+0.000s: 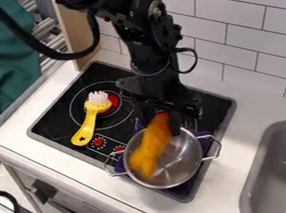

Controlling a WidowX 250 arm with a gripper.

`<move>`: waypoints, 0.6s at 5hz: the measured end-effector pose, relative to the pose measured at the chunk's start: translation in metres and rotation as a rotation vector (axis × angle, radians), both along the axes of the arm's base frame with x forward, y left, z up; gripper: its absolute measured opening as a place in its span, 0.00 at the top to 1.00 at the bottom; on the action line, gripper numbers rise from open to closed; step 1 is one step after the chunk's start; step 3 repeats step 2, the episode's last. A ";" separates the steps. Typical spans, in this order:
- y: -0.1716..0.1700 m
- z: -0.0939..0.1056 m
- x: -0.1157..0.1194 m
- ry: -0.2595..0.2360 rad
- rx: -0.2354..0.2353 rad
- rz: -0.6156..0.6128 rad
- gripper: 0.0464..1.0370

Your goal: Tomar el pez amarillo de la hornilla y dejarlo en la olla de plata

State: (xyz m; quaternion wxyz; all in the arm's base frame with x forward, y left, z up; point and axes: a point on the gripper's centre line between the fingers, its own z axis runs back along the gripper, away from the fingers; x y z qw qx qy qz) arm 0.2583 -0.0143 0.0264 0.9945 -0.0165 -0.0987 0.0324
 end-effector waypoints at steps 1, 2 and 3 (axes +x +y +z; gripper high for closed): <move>-0.004 -0.001 -0.002 0.009 0.004 -0.017 0.04; -0.009 -0.001 -0.004 0.017 0.020 -0.041 0.03; -0.009 -0.001 -0.004 0.017 0.020 -0.041 0.03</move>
